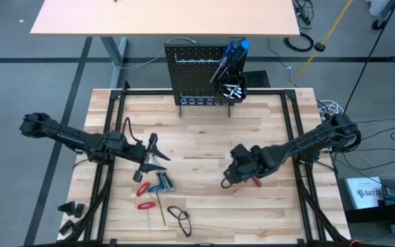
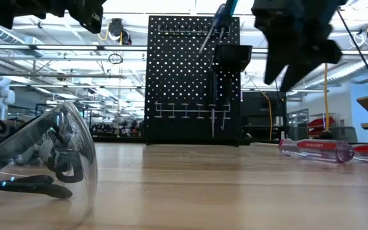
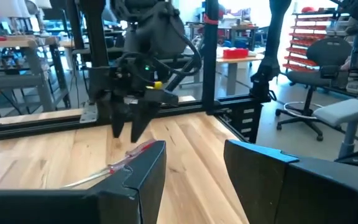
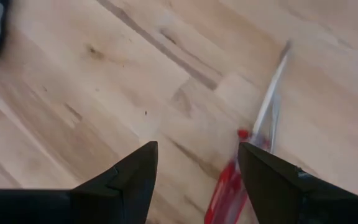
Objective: Hang tools onto peg board
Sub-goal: Hang the red screwdriver on the pegboard
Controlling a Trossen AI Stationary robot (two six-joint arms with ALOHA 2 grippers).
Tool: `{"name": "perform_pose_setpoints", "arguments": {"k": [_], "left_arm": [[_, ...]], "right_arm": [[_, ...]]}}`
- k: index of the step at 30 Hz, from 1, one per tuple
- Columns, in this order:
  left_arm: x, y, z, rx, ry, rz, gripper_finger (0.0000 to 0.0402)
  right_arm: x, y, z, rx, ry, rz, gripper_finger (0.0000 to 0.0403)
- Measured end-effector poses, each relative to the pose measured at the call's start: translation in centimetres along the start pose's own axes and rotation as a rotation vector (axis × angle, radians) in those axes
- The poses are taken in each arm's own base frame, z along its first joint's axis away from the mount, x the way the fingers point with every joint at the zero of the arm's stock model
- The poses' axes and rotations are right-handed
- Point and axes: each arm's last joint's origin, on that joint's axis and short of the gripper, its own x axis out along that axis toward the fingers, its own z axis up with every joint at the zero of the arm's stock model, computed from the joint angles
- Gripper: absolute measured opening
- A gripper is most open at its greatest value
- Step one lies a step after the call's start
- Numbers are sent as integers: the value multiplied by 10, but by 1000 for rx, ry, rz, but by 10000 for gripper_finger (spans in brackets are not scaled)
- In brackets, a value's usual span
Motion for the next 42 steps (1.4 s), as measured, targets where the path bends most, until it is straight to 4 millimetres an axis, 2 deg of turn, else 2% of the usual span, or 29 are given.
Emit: {"name": "perform_pose_setpoints", "arguments": {"k": [7,12,16,22,28,32,35,39,42], "left_arm": [[-1,-1,-11,-15,116,-4,171],[-1,-1,-16,-18,166,-2,171],[-1,0,-16,1,164,10,171],[-1,0,-17,-49,171,19,171],[-2,1,-20,-68,211,47,171],[-3,1,-25,-136,256,72,171],[-4,1,-27,-156,273,83,171],[-4,2,-26,-126,270,112,171],[-3,2,-25,-123,257,116,171]], "right_arm": [[-6,3,-16,17,24,6,215],[-7,6,-15,46,7,29,215],[-7,9,-13,-32,-30,54,215],[-5,19,2,-279,-181,118,215],[-3,30,27,-417,-253,274,215],[1,31,41,-427,-199,388,215],[5,24,42,-381,-93,393,215],[10,5,25,-229,163,228,215],[6,-10,9,-107,228,13,215]]}}
